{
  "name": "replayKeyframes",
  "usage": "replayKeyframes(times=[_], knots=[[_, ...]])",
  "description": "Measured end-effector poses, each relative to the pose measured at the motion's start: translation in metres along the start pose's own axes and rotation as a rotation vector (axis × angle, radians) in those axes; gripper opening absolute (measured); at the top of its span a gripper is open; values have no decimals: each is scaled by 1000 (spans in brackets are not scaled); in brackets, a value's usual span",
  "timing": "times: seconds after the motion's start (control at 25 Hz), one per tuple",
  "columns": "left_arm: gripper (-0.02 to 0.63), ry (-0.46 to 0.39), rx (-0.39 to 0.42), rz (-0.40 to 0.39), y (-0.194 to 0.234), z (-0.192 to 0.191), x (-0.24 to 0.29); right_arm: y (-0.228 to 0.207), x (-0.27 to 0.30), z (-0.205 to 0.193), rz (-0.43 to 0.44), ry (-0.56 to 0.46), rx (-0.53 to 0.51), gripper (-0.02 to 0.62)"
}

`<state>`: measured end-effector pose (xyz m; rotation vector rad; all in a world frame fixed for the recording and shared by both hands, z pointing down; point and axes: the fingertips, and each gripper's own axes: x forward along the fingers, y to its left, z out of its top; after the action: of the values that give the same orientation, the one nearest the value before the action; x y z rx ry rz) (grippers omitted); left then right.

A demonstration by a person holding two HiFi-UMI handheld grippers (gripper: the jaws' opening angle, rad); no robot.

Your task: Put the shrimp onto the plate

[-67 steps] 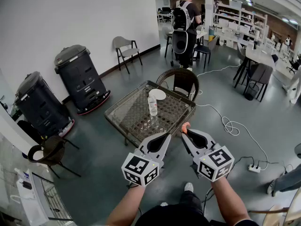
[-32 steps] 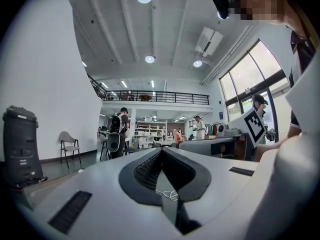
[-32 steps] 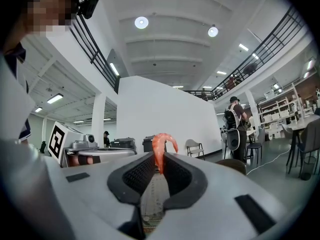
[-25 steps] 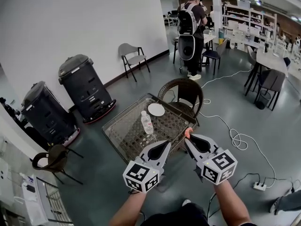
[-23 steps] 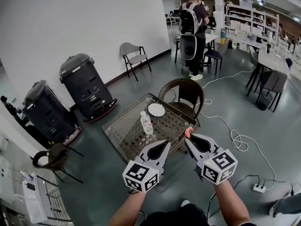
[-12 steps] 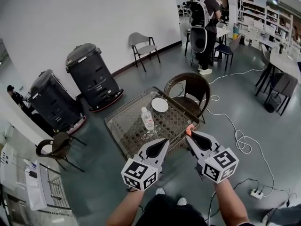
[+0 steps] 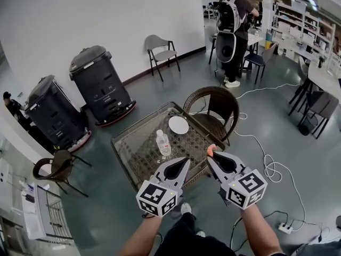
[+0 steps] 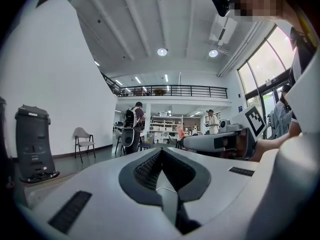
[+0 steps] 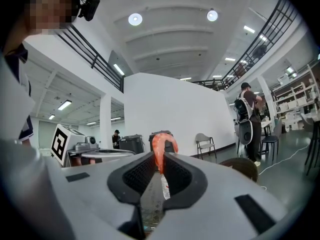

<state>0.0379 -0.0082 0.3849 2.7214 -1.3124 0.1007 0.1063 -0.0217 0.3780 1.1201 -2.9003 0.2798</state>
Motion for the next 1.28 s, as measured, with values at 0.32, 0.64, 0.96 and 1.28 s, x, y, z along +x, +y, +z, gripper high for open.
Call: replayKeyframes(times=[0.32,0.64,0.96,1.28], knots=[[8,-34,-35,22,68,4,42,-39,66,8,0,41,-29,55],[8,-56,-63,63,146,8,63,-55,142,23,21,63,-73,55],[8,-39,-88,95,188,3,79,-73,189,22,52,86,-71,55],[8,-17,-94,209,218,2,97,-95,231,17,164,107,-79,55]])
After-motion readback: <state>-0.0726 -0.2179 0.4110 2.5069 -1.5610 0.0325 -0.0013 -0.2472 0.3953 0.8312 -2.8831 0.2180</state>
